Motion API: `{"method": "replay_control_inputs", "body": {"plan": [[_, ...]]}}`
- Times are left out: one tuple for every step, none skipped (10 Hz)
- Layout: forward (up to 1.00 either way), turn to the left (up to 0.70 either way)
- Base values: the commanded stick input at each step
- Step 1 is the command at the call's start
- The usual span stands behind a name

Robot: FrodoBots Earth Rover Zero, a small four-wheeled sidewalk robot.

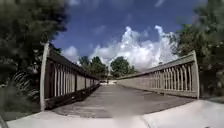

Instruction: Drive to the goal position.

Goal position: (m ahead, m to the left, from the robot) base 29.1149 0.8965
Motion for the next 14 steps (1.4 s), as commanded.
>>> {"method": "replay_control_inputs", "body": {"plan": [[0.85,0.03],[0.85,0.0],[0.85,0.0],[0.85,0.0],[0.85,0.0],[0.85,0.0],[0.85,0.0],[0.85,0.0],[0.85,0.0],[0.85,0.0],[0.85,0.0],[0.85,0.0],[0.85,0.0],[0.85,0.0]]}}
